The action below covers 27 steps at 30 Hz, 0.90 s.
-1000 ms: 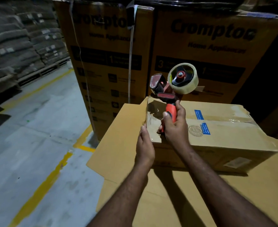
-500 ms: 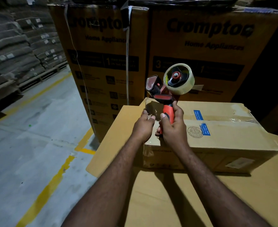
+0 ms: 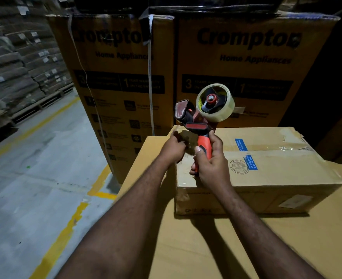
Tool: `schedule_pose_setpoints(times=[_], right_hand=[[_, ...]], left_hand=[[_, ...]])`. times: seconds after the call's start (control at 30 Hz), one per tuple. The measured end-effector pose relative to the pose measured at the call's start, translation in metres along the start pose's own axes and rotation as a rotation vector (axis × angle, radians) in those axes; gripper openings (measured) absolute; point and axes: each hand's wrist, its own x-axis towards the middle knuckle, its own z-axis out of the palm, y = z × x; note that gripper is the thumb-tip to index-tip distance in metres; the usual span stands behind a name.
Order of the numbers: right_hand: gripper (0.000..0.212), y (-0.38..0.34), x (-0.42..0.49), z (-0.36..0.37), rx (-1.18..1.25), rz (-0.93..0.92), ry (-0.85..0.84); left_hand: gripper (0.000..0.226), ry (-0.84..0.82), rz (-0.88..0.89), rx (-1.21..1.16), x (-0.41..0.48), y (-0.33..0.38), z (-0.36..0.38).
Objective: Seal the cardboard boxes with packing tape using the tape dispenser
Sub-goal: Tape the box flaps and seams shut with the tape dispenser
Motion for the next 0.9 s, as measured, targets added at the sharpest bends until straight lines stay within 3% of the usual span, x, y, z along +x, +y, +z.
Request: schedule_pose_setpoints(times=[0.23, 0.33, 0.47, 0.6, 0.77, 0.9], right_hand=[[0.064, 0.001, -0.002, 0.003, -0.039, -0.012, 0.023], [0.064, -0.001, -0.003, 0.002, -0.022, -0.005, 0.024], [0.063, 0.0, -0.003, 0.002, 0.014, 0.01, 0.036], [0.063, 0.001, -0.003, 0.001, 0.021, 0.017, 0.036], [0.063, 0.002, 0.0, 0.004, -0.02, 0.023, 0.045], [0.064, 0.002, 0.001, 0.007, -0.043, 0.029, 0.05]], left_hand=[[0.029, 0.042, -0.089, -0.111, 0.027, 0.003, 0.0], [0.028, 0.15, -0.181, 0.034, 0.033, 0.005, -0.007], [0.054, 0.173, 0.023, 0.018, 0.04, -0.001, -0.007], [0.03, 0.199, 0.102, 0.009, 0.043, -0.008, -0.005], [0.028, 0.113, 0.001, -0.138, 0.047, -0.002, -0.008], [0.025, -0.019, -0.055, -0.047, 0.055, 0.011, -0.018]])
